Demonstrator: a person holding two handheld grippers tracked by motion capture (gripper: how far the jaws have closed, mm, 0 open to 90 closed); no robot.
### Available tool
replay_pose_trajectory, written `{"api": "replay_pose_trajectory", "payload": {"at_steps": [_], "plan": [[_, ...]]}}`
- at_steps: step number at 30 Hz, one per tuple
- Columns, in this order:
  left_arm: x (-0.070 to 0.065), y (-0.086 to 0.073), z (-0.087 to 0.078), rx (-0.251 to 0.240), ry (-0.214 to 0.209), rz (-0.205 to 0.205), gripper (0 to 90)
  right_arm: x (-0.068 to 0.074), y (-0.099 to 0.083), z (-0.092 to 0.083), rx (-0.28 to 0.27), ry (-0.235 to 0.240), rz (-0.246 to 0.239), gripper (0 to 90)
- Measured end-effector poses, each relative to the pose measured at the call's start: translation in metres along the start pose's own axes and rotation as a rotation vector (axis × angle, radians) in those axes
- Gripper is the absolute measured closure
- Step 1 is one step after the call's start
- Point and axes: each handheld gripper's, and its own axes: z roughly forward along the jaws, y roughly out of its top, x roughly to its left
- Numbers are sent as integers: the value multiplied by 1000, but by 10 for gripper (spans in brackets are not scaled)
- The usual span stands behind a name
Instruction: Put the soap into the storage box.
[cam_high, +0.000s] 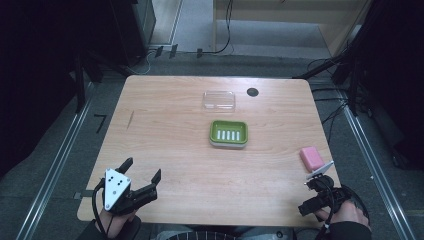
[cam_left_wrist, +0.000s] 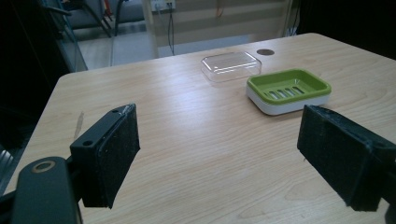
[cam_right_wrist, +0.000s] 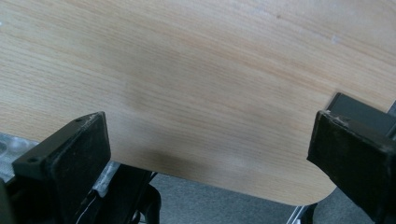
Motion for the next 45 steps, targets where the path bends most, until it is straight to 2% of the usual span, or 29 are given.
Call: {"api": "replay_pose_trajectory", "payload": {"at_steps": [13, 29, 40, 45], "plan": [[-1, 0, -1, 2, 2, 6, 134, -3, 8, 2, -14, 12, -13, 0], [-2, 1, 0, 2, -2, 9, 133, -8, 19, 5, -15, -3, -6, 0], [-2, 1, 1, 2, -6, 10, 134, -14, 27, 4, -26, -15, 17, 0], [-2, 1, 2, 3, -7, 14, 134, -17, 31, 3, -34, -20, 8, 0]]}}
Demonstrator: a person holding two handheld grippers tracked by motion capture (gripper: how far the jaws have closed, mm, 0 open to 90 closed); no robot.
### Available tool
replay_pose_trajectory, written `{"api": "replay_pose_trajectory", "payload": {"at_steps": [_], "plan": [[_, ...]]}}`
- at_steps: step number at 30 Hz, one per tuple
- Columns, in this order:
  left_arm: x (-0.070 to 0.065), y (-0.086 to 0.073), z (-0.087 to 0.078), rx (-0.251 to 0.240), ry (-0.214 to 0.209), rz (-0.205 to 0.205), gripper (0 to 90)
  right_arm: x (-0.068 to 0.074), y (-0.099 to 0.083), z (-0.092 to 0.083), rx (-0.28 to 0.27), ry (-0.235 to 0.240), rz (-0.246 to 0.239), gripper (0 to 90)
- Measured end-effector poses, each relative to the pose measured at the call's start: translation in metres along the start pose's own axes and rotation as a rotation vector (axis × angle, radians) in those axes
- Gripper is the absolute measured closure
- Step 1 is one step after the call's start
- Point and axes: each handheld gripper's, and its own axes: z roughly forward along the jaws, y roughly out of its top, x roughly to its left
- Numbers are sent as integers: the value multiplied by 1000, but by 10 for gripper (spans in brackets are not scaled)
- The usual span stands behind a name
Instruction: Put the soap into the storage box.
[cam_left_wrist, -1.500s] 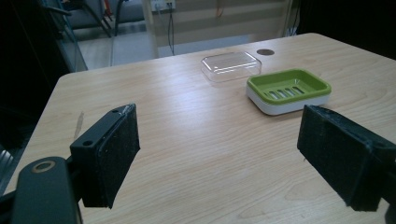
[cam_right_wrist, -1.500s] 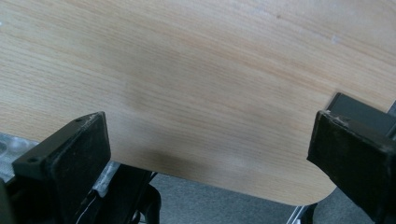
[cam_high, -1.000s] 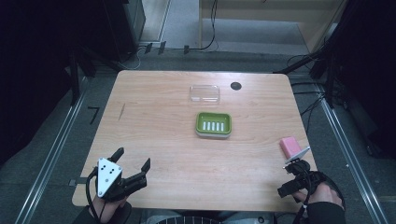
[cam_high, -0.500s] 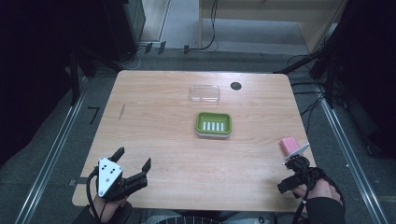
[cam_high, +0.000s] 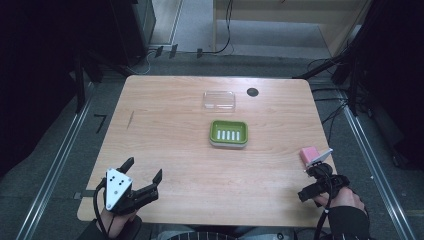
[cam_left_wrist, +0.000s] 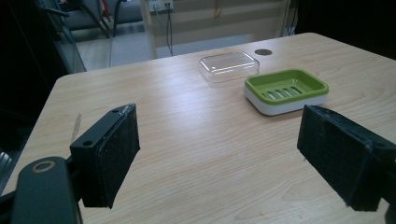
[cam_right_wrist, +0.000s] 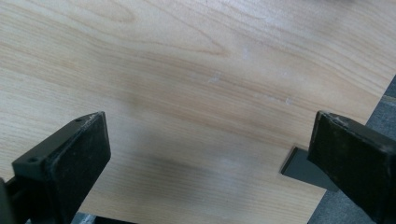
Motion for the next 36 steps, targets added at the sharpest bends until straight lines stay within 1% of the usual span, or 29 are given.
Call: {"api": "replay_pose_trajectory", "payload": {"at_steps": [6, 10, 15, 18, 19, 20, 22, 24, 25, 26, 27, 36], "plan": [[0, 0, 0, 1, -1, 0, 134, -1, 4, 1, -2, -5, 1, 0], [0, 0, 0, 1, 0, 0, 133, -2, 9, 1, -8, -6, -14, 0], [0, 0, 0, 0, -1, 0, 134, -3, 12, 1, -4, -9, -10, 0], [0, 0, 0, 0, -1, 0, 134, -4, 15, 1, -5, -9, -12, 0], [0, 0, 0, 0, -2, 1, 134, -5, 16, 1, -8, -11, -20, 0], [0, 0, 0, 0, -1, 0, 133, -5, 17, 0, -10, -11, -14, 0], [0, 0, 0, -1, -2, -2, 133, -6, 20, -1, -22, -12, -18, 0], [0, 0, 0, -2, -2, -4, 134, -7, 22, -1, -20, -21, -17, 0], [0, 0, 0, 0, -1, -3, 134, -7, 23, 0, -19, -21, -22, 0], [0, 0, 0, 0, -2, -2, 133, -7, 24, 0, -19, -19, -17, 0], [0, 0, 0, 0, -2, -1, 134, -8, 26, 0, -20, -22, -24, 0], [0, 0, 0, 3, -1, -1, 133, -13, 34, -1, -28, -18, -12, 0]]}}
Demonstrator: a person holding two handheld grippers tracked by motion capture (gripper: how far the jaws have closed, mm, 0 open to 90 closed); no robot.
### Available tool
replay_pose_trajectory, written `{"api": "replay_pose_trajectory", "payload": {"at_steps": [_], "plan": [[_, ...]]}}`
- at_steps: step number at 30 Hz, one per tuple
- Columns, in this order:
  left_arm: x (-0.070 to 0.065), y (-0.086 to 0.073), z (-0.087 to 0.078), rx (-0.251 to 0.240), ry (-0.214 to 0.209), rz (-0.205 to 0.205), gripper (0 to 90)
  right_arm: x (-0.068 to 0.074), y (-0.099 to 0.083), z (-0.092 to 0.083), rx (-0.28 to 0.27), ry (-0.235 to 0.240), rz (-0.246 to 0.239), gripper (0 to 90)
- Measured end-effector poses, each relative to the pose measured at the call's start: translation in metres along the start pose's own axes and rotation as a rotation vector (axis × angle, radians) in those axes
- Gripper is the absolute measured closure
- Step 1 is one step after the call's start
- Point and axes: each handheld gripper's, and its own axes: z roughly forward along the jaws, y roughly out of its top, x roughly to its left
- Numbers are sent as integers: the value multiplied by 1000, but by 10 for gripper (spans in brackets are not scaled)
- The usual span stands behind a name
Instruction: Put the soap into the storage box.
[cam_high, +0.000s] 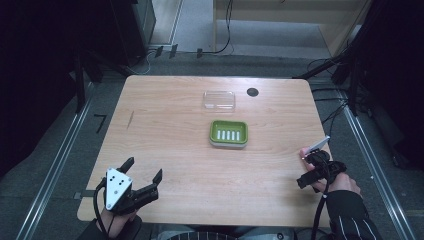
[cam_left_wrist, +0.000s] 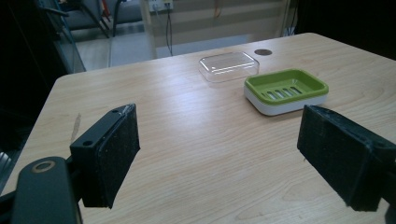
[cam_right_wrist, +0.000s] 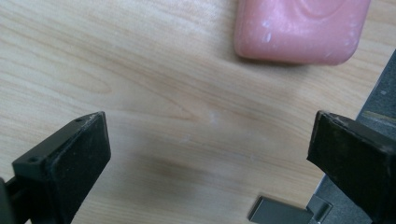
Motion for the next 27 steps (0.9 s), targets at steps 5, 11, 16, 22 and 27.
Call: {"api": "replay_pose_trajectory", "payload": {"at_steps": [5, 11, 16, 22, 27], "plan": [[0, 0, 0, -5, 1, -5, 134, -6, 5, -1, -14, -1, 5, 0], [0, 0, 0, -3, 2, -4, 133, -11, 12, -3, -27, -7, 18, 0], [0, 0, 0, -1, 1, -4, 134, -14, 18, 0, -23, 3, 12, 0], [0, 0, 1, -1, 1, -2, 134, -17, 24, 2, -14, 6, 10, 0], [-1, 0, 1, -2, 2, -2, 133, -24, 31, 4, -14, 20, 11, 0]]}}
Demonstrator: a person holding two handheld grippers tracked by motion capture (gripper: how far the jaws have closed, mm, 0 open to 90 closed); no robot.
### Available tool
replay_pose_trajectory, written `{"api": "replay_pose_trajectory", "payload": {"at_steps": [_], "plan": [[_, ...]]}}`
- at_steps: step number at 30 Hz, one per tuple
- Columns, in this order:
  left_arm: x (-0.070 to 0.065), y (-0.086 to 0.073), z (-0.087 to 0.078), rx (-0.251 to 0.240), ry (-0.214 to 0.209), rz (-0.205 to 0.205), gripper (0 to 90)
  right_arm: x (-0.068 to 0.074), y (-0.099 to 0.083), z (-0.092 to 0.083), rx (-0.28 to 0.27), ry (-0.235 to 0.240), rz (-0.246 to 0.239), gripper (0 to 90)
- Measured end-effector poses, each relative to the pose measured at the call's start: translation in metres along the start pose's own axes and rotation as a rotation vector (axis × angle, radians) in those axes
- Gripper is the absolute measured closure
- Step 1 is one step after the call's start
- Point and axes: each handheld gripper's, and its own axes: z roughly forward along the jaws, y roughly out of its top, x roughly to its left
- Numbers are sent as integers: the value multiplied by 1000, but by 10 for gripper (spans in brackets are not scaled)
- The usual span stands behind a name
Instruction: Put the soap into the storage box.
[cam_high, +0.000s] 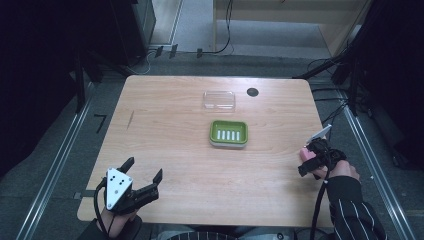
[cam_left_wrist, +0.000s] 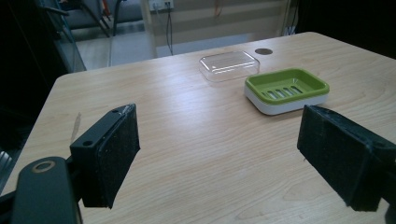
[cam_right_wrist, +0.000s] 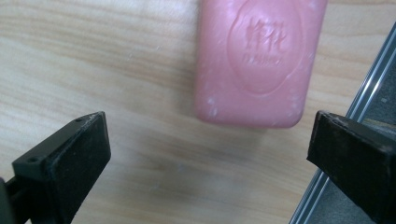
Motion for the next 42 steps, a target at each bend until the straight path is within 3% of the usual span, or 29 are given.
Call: {"api": "replay_pose_trajectory", "payload": {"at_steps": [14, 27, 29, 30, 32, 42], "plan": [[0, 0, 0, 0, 2, -2, 134, -18, 25, 11, 10, 56, 26, 0], [0, 0, 0, 0, 1, -2, 133, -25, 40, 23, 25, 71, 26, 3], [0, 0, 0, -1, 1, -1, 134, -25, 40, 23, 26, 76, 27, 27], [0, 0, 0, 0, 1, -1, 133, -26, 41, 23, 17, 75, 23, 100], [0, 0, 0, 0, 0, 0, 134, -26, 41, 23, 13, 77, 22, 139], [0, 0, 0, -1, 0, -2, 133, -27, 41, 24, 11, 81, 23, 196]]}}
